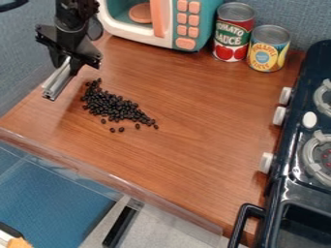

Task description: Sweep into pile

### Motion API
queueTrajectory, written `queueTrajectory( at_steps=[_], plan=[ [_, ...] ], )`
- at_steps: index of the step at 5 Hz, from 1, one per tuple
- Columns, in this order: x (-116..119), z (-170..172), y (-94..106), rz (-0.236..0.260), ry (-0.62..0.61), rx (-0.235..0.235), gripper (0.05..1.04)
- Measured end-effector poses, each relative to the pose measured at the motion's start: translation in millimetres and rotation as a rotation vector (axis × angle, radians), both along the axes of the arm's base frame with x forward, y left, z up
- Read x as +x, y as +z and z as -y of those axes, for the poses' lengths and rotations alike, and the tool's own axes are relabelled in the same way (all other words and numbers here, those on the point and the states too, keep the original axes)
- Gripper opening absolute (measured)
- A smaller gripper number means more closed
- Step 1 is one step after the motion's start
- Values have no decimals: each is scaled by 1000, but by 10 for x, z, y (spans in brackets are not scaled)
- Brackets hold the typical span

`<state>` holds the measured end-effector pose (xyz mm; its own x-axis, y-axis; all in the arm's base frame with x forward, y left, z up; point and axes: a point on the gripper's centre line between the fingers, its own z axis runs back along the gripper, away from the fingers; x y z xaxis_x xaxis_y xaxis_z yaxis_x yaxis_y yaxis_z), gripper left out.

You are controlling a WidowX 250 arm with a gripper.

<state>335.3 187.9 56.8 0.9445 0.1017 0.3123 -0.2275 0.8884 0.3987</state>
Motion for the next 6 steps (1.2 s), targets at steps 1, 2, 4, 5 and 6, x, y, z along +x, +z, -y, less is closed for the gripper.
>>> queueTrajectory(
  at_steps=[1, 2, 4, 5, 6],
  plan=[
    [13, -76, -27, 17, -10, 25, 333],
    [-20, -126, -43, 26, 2, 43, 333],
    [-89, -94, -196, -11, -1, 30, 333],
    [-112, -53, -228, -23, 3, -4, 333],
    [-127, -12, -254, -27, 2, -30, 333]
  ],
)
